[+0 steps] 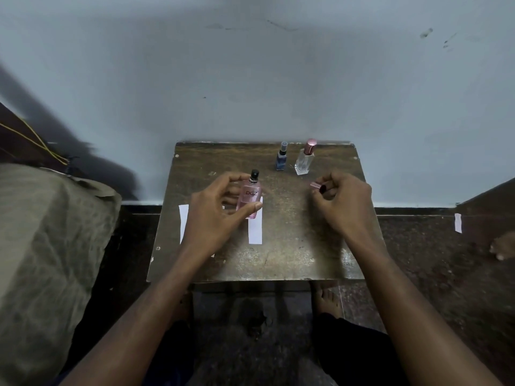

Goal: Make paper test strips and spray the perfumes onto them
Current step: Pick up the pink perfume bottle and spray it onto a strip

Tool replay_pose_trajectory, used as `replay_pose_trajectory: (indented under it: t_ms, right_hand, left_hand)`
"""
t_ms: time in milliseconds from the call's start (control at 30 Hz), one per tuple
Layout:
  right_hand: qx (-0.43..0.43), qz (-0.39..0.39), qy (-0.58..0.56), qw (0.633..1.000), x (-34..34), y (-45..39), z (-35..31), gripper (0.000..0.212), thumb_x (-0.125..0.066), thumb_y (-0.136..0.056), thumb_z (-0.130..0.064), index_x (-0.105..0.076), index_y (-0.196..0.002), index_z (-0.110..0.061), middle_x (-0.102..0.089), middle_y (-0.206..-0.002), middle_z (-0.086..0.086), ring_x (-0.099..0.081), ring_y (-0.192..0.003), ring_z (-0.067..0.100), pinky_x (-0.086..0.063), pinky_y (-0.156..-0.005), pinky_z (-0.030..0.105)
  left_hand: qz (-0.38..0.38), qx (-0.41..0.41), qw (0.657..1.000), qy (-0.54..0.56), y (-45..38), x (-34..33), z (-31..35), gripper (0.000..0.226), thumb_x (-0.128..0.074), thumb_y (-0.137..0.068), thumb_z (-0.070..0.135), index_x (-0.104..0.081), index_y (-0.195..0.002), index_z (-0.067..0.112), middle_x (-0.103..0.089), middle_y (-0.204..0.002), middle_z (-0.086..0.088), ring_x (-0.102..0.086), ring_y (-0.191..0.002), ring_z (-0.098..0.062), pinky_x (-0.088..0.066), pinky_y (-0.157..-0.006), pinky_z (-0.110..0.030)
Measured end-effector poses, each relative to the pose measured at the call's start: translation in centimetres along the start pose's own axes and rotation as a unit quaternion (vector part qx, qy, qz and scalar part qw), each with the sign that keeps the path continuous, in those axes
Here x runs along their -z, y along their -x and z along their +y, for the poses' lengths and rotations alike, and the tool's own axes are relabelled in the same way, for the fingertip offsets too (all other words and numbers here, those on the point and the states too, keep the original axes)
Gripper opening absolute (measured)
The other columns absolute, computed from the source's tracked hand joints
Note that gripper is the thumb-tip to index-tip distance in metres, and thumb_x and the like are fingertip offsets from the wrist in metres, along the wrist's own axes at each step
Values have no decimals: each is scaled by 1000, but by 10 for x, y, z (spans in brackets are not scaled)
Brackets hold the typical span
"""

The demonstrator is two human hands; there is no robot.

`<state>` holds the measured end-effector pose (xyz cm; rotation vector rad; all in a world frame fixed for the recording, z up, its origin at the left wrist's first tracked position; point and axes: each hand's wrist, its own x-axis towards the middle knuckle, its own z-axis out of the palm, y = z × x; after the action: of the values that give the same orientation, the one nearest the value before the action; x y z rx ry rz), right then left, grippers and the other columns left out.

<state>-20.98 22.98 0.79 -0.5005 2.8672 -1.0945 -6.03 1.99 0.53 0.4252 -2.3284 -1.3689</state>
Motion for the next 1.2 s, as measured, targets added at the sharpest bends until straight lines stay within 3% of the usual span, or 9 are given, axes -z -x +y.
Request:
replay_pose_trajectory:
  t_ms: [200, 367, 433, 533, 667, 767, 933, 1067, 1200]
  right_hand:
    - [-18, -3, 61, 998, -5, -5, 5, 12, -79, -89, -20, -80, -98, -12, -68, -73, -7, -56, -63, -7, -36, -52, -1]
    - [-11, -23, 86, 996, -5, -6, 10, 35, -83, -86, -37, -77, -114, -16, -72, -88, -3, -64, -78, 4, -42, -71, 5]
    - [58, 57, 134, 988, -2, -6, 10, 50, -79, -84, -51, -71, -121, -19, -70, -100, 2, -64, -95, 21, -39, -84, 21]
    - [196, 172, 32, 965, -4, 12, -16, 31, -75, -93, -37, -74, -114, -15, -63, -90, 1, -55, -89, 23, -37, -75, 29]
    - [133, -97, -157, 974, -29, 34, -40, 45, -60, -101, -47, -67, -138, -23, -63, -118, -1, -63, -104, 9, -53, -84, 21]
    - [83, -203, -272, 937, -41, 32, -44, 36, -52, -107, -42, -70, -129, -19, -73, -117, 2, -74, -101, 18, -63, -85, 44]
    - [76, -118, -333, 933, -36, 29, -42, 33, -46, -111, -34, -68, -119, -11, -78, -113, 0, -75, -106, 19, -61, -94, 52]
    - [40, -83, -391, 916, -30, 31, -45, 24, -56, -109, -26, -65, -112, -3, -70, -76, 6, -63, -55, 22, -54, -50, 40]
    - [-10, -129, -462, 878, -33, 31, -45, 21, -60, -99, -30, -69, -116, -22, -57, -73, 5, -46, -52, 15, -37, -43, 26]
  left_hand:
    - [-11, 1, 1000, 5, 0, -2, -1, 54, -93, -81, 30, -68, -129, 28, -77, -112, 16, -75, -96, 3, -61, -82, -16]
    - [-21, 20, 999, 21, 0, -3, -4, 57, -93, -81, 29, -67, -132, 23, -79, -112, 10, -77, -95, 0, -64, -83, -23]
    - [-24, 37, 998, 37, 0, -3, -3, 60, -92, -80, 30, -66, -133, 24, -79, -109, 10, -77, -92, -1, -64, -82, -23]
    - [-25, 72, 994, 78, 1, -4, 0, 66, -94, -79, 28, -61, -136, 25, -80, -96, 12, -77, -84, -3, -60, -78, -17]
    - [-90, 101, 976, 170, 0, -11, 4, 75, -91, -82, 14, -48, -144, 25, -81, -98, -1, -78, -88, -12, -61, -80, -25]
    - [-130, 91, 970, 182, 2, -13, 6, 79, -86, -87, 12, -41, -150, 26, -81, -106, -7, -79, -100, -19, -65, -88, -38]
    - [-90, 10, 996, -28, -5, 2, -13, 60, -81, -94, 34, -53, -146, 25, -78, -111, 10, -74, -102, -5, -60, -83, -19]
    - [-57, -44, 962, -263, -8, -5, -30, 37, -69, -100, 26, -65, -137, 25, -64, -123, 1, -56, -117, -19, -55, -93, -43]
    - [-77, -31, 942, -325, -7, -18, -23, 43, -62, -105, 30, -58, -147, 28, -56, -131, -5, -52, -122, -25, -48, -94, -40]
